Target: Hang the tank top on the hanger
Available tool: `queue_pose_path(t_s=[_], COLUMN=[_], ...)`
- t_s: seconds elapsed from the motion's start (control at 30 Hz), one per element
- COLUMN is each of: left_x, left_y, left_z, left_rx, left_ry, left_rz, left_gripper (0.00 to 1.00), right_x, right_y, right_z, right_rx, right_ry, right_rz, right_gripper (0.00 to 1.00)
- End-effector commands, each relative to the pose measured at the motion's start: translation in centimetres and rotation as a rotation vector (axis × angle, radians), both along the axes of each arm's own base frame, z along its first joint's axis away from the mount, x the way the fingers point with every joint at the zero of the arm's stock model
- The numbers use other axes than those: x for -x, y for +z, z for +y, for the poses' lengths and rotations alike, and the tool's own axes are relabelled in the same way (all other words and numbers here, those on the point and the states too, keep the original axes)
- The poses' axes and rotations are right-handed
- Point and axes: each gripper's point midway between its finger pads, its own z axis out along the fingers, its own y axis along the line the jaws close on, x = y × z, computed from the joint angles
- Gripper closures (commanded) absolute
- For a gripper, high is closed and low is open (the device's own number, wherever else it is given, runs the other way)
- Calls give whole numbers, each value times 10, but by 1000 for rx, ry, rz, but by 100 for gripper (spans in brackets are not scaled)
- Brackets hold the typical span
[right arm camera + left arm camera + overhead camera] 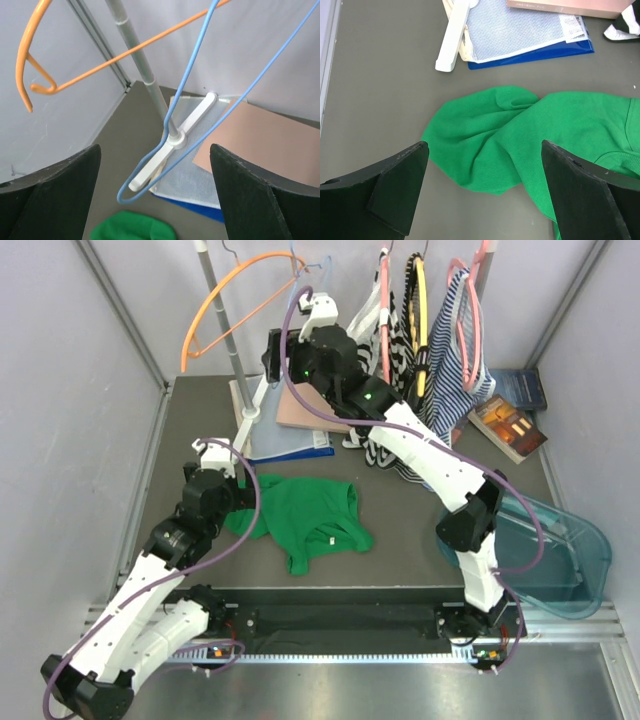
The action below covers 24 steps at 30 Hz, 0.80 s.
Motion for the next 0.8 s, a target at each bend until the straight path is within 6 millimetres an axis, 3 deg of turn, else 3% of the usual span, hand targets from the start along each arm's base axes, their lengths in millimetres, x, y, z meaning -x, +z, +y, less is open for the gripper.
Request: queue_pose_path(t_s=[0.0,0.43,0.77], left_x=[-3,-3,-3], left_y=[14,13,13], left_z=[5,6,8], left_rx=[25,20,16], left_ry=[31,36,45], left_rz=[-64,-61,-65], left_gripper=[1,1,1], right_x=[-18,-46,-33], right_y=[48,4,5], right_z=[-9,-10,-51], right_rx=[-123,-46,31], right_ry=[-51,-100,-210], right_rz=[-116,-42,-15], right_gripper=[12,20,21])
